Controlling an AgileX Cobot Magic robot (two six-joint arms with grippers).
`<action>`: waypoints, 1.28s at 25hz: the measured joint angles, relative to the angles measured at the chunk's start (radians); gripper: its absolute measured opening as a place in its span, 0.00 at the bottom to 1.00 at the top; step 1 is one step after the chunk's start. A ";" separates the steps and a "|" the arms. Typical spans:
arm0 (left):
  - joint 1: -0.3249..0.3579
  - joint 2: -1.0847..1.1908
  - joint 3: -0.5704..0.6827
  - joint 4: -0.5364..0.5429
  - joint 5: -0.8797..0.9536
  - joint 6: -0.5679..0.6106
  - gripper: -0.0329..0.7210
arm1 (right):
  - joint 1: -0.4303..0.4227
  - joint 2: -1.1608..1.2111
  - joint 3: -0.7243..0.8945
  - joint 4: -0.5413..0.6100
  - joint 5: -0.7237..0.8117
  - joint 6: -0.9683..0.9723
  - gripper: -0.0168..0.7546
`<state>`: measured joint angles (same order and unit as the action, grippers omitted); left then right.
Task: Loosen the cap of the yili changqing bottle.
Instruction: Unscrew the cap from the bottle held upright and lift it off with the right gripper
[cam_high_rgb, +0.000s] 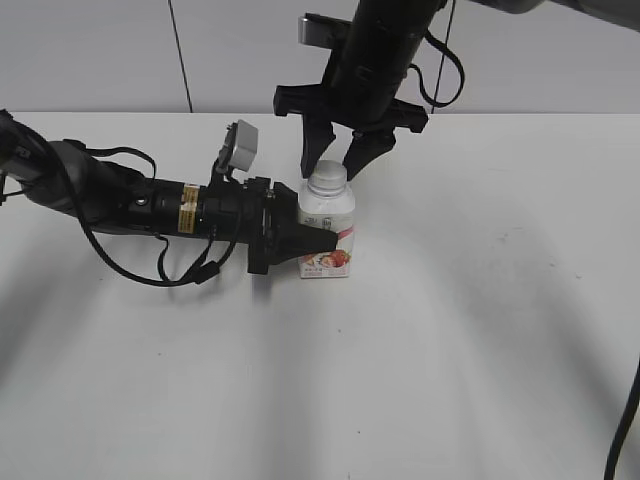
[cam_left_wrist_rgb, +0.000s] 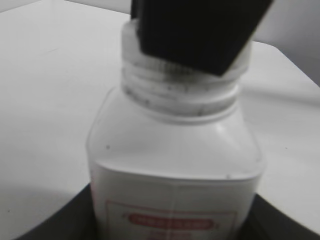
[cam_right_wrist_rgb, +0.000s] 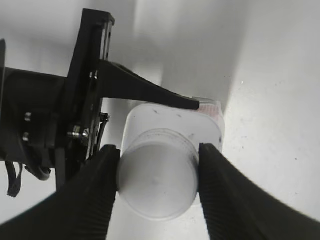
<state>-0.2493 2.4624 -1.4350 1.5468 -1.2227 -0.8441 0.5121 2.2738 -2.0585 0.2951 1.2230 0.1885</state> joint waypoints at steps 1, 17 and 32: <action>0.000 0.000 0.000 0.000 0.000 0.000 0.53 | 0.000 0.000 0.000 0.001 0.000 -0.019 0.53; 0.000 0.000 0.000 0.002 0.000 0.000 0.53 | 0.000 0.000 0.000 0.007 0.000 -0.482 0.53; 0.000 0.000 0.000 0.012 0.002 0.000 0.53 | 0.000 0.000 0.000 0.018 0.000 -0.970 0.53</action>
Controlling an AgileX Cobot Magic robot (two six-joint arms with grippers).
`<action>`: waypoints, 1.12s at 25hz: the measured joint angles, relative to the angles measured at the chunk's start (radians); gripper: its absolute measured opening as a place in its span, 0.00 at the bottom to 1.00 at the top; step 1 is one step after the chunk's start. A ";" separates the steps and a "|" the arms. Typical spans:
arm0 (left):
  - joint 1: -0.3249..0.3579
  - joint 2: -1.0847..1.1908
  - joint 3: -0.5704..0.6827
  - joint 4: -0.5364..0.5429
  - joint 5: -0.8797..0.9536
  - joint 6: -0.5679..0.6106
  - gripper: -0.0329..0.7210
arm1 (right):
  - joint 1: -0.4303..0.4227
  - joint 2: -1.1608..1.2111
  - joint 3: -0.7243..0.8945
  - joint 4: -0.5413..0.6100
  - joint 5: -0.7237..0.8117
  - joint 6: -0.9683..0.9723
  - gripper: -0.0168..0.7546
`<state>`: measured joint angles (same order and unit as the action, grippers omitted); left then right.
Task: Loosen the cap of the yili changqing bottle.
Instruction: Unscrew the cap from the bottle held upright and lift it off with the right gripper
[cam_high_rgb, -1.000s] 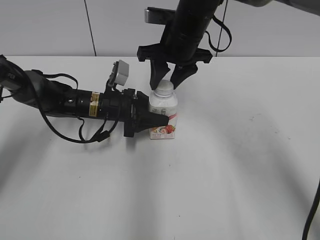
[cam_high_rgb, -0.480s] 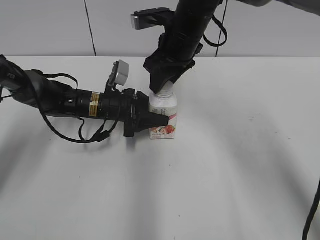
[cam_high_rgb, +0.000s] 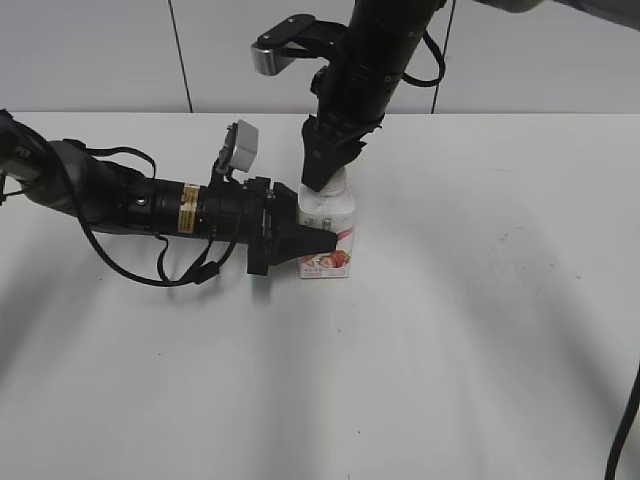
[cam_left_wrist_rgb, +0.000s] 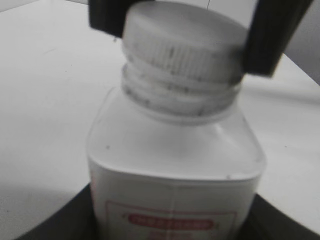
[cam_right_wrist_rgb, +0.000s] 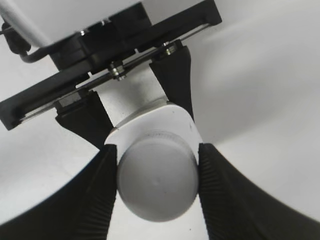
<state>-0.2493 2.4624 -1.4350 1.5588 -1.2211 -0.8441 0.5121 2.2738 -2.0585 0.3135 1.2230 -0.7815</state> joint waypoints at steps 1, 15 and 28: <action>0.000 0.000 0.000 0.000 0.000 0.000 0.53 | 0.000 0.000 0.000 0.001 0.000 -0.030 0.53; 0.000 0.000 -0.005 0.013 0.002 -0.001 0.53 | 0.001 0.000 -0.001 0.000 0.007 -0.173 0.52; 0.000 0.000 -0.005 0.022 -0.004 0.000 0.53 | 0.001 -0.059 0.000 -0.014 0.006 -0.174 0.52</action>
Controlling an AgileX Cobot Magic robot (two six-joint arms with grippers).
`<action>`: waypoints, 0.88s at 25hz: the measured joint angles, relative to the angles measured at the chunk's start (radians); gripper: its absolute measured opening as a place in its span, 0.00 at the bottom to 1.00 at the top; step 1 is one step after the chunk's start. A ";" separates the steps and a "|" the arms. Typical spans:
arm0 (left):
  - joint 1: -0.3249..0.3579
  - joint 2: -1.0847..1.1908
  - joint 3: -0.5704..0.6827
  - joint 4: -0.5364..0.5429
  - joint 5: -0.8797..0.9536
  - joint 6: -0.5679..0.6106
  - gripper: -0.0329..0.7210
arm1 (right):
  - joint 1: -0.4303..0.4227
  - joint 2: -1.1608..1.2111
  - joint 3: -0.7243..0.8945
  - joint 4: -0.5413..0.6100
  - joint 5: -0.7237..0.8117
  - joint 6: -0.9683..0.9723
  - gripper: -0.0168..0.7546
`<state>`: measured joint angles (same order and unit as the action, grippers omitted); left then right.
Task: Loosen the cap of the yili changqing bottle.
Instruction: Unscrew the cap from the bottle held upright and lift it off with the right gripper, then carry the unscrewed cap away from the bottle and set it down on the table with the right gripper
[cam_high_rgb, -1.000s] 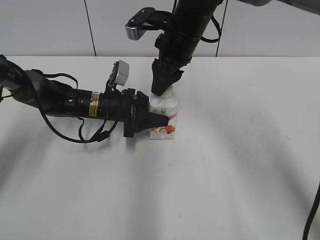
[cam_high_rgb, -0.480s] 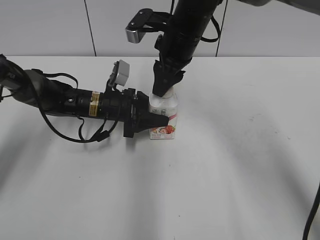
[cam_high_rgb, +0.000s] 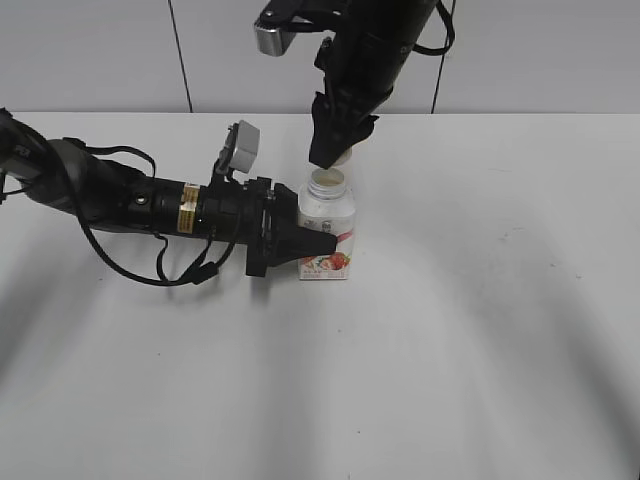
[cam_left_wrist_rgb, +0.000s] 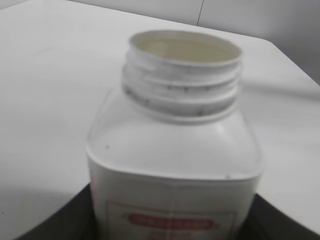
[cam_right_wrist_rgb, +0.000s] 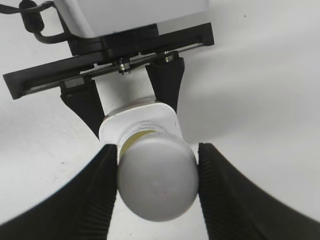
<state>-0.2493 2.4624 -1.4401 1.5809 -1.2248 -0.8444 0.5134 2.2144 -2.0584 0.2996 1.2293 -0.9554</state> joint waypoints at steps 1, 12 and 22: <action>0.000 0.000 0.000 0.000 -0.001 0.000 0.53 | 0.000 -0.005 0.000 -0.001 -0.001 0.003 0.52; 0.000 0.000 0.000 0.004 -0.001 0.000 0.53 | -0.062 -0.037 0.000 -0.072 -0.002 0.344 0.52; 0.000 0.000 0.000 0.007 -0.002 0.000 0.53 | -0.290 -0.037 0.079 -0.013 -0.005 0.533 0.52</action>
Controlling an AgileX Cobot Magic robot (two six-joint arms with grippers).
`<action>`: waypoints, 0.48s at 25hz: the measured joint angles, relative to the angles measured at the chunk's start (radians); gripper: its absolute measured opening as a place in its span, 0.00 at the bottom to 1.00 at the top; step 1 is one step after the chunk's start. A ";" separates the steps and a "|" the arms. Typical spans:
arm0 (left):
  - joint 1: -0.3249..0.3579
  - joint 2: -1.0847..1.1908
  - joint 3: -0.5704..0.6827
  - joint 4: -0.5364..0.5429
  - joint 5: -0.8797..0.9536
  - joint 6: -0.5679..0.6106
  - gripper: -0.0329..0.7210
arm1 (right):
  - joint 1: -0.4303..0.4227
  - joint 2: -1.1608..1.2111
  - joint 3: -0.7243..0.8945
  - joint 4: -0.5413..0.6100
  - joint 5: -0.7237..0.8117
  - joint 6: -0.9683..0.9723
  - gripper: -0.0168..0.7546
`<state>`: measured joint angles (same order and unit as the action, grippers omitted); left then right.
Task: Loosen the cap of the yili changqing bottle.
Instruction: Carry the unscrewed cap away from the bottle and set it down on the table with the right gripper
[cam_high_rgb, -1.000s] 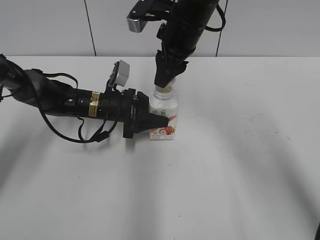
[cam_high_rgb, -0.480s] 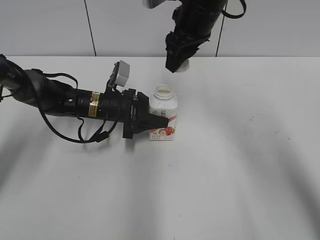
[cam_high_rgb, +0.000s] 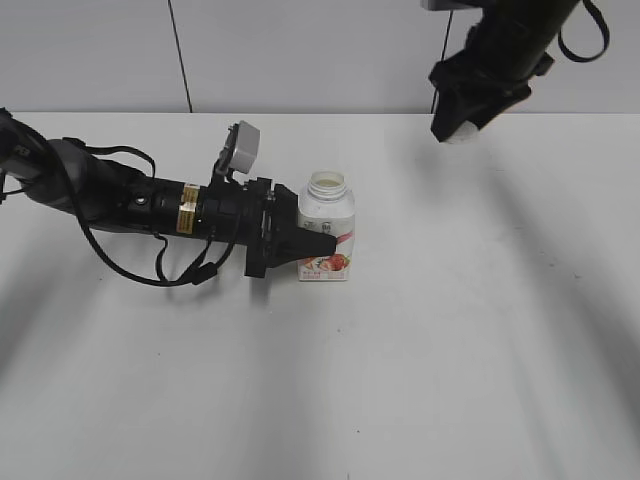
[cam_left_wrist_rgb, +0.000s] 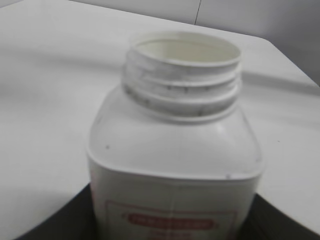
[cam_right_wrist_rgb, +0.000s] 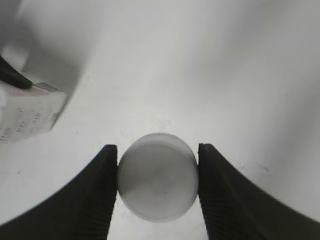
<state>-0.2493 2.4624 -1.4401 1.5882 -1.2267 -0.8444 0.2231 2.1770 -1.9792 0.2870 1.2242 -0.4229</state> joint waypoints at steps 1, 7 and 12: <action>0.000 0.000 0.000 0.000 -0.001 -0.001 0.53 | -0.020 0.000 0.026 0.008 0.000 0.002 0.52; 0.000 0.000 0.000 0.001 -0.001 -0.002 0.53 | -0.132 -0.001 0.174 0.015 -0.059 0.017 0.52; 0.001 0.000 0.000 0.001 -0.002 -0.002 0.53 | -0.194 -0.052 0.319 0.019 -0.203 0.024 0.52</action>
<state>-0.2483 2.4624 -1.4401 1.5891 -1.2285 -0.8462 0.0295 2.1250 -1.6602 0.3056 1.0217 -0.3985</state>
